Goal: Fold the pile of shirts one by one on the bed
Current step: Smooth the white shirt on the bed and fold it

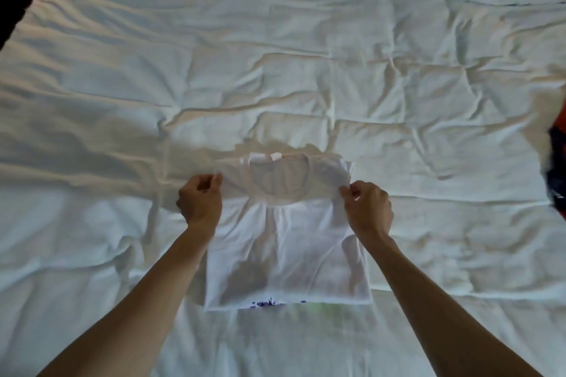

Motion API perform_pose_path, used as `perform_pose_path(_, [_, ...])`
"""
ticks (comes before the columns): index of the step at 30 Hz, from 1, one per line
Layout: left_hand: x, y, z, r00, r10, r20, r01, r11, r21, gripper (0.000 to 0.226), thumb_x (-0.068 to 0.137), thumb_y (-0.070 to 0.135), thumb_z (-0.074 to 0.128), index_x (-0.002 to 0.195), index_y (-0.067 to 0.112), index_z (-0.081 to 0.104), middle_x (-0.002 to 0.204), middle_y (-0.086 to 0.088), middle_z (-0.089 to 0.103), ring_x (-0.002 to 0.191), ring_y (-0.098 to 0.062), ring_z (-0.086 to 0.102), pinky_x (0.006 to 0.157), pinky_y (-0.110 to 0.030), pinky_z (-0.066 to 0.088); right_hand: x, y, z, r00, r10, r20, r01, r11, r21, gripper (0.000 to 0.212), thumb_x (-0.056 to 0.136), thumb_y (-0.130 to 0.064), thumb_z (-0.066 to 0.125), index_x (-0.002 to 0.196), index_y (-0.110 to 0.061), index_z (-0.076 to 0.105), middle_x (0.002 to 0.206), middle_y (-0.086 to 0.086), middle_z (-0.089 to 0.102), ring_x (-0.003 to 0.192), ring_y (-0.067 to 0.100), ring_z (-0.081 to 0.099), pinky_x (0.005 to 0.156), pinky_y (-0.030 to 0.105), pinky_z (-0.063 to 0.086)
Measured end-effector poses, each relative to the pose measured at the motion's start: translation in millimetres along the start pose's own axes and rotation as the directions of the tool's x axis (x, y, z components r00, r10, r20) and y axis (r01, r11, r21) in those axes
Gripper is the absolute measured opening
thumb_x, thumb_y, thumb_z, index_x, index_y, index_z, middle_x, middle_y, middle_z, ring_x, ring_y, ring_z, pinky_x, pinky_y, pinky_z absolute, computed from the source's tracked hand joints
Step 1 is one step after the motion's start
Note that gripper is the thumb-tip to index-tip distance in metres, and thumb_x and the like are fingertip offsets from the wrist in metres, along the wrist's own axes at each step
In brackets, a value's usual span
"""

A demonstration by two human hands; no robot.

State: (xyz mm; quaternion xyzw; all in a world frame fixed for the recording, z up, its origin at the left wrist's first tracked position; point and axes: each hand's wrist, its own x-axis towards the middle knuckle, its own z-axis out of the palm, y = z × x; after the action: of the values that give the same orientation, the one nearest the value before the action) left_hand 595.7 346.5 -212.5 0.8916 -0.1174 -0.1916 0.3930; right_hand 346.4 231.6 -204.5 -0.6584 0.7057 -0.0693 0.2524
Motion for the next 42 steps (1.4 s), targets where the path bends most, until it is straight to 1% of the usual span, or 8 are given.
perform_pose_path(5, [7.9,2.0,-5.7,0.985,0.173,0.022,-0.171,0.983,-0.069,0.013,0.094,0.022,0.065,0.096,0.01,0.07,0.085,-0.005,0.068,0.08,-0.02,0.061,0.074,-0.028,0.043,-1.0,5.6,-13.1,0.992,0.079,-0.103,-0.072,0.995,0.066,0.027,0.097,-0.038,0.056,0.091,-0.019,0.074,0.091,0.009,0.07,0.076,0.032,0.052,0.067,0.033,0.037])
perform_pose_path(10, [-9.2,-24.5,-11.9,0.995,-0.016,0.102,0.009,0.997,0.072,0.042,0.096,0.048,0.058,0.095,0.007,0.069,0.086,-0.006,0.066,0.087,-0.026,0.059,0.079,-0.033,0.041,-28.5,21.2,4.7,0.994,0.107,-0.016,-0.104,0.982,0.161,0.034,0.096,-0.045,0.054,0.114,-0.018,0.065,0.116,0.005,0.063,0.108,0.03,0.058,0.083,0.036,0.041])
perform_pose_path(19, [-126.9,-71.3,-60.7,0.992,-0.023,0.127,-0.001,0.983,0.184,0.047,0.09,0.04,0.069,0.057,0.017,0.045,0.052,0.004,0.046,0.053,-0.017,0.045,0.052,-0.03,0.033,-118.1,81.2,5.1,0.991,0.109,-0.075,-0.087,0.966,0.245,0.012,0.092,-0.025,0.066,0.083,-0.017,0.07,0.076,0.0,0.067,0.071,0.02,0.063,0.067,0.029,0.041])
perform_pose_path(26, [-120.2,-79.9,-70.0,0.981,0.129,0.142,-0.149,0.978,0.144,0.046,0.093,0.03,0.068,0.061,0.009,0.043,0.051,-0.004,0.045,0.05,-0.02,0.042,0.05,-0.034,0.036,-112.4,92.2,-10.2,0.988,0.095,-0.119,-0.064,0.969,0.238,0.012,0.09,-0.014,0.067,0.078,-0.011,0.07,0.071,0.002,0.067,0.068,0.021,0.062,0.065,0.028,0.038])
perform_pose_path(30, [-120.1,-86.7,-67.9,0.986,0.032,0.165,-0.081,0.951,0.298,0.02,0.087,0.035,0.072,0.092,0.016,0.069,0.081,-0.006,0.071,0.082,-0.032,0.066,0.071,-0.039,0.05,-120.6,90.4,2.0,0.987,0.157,-0.028,-0.148,0.968,0.201,0.011,0.092,-0.015,0.062,0.099,-0.008,0.068,0.096,0.011,0.067,0.092,0.034,0.062,0.08,0.039,0.047])
perform_pose_path(35, [-93.5,-54.1,-40.5,0.988,0.144,0.049,-0.152,0.949,0.277,0.03,0.089,0.039,0.067,0.103,0.013,0.065,0.098,-0.007,0.066,0.094,-0.032,0.061,0.078,-0.039,0.048,-100.9,49.1,13.0,0.992,0.122,0.028,-0.125,0.973,0.195,0.056,0.094,-0.035,0.061,0.138,-0.002,0.048,0.125,0.019,0.06,0.117,0.037,0.05,0.102,0.042,0.036])
perform_pose_path(38, [-68.2,-39.2,-15.8,0.995,0.04,0.087,-0.063,0.957,0.283,0.036,0.094,0.044,0.057,0.096,0.009,0.065,0.1,-0.015,0.068,0.096,-0.038,0.062,0.076,-0.039,0.043,-72.5,31.2,17.3,0.98,0.179,0.091,-0.193,0.964,0.184,0.065,0.091,-0.055,0.056,0.133,-0.005,0.052,0.127,0.019,0.06,0.119,0.037,0.053,0.099,0.042,0.039])
perform_pose_path(42, [-43.4,-26.1,0.2,0.985,-0.053,0.167,-0.006,0.943,0.333,0.054,0.096,0.051,0.054,0.111,0.001,0.064,0.112,-0.026,0.067,0.108,-0.044,0.061,0.087,-0.042,0.045,-36.7,22.1,17.5,0.962,0.212,0.169,-0.253,0.928,0.273,0.069,0.085,-0.065,0.058,0.121,-0.007,0.058,0.118,0.016,0.065,0.111,0.035,0.058,0.088,0.039,0.044])
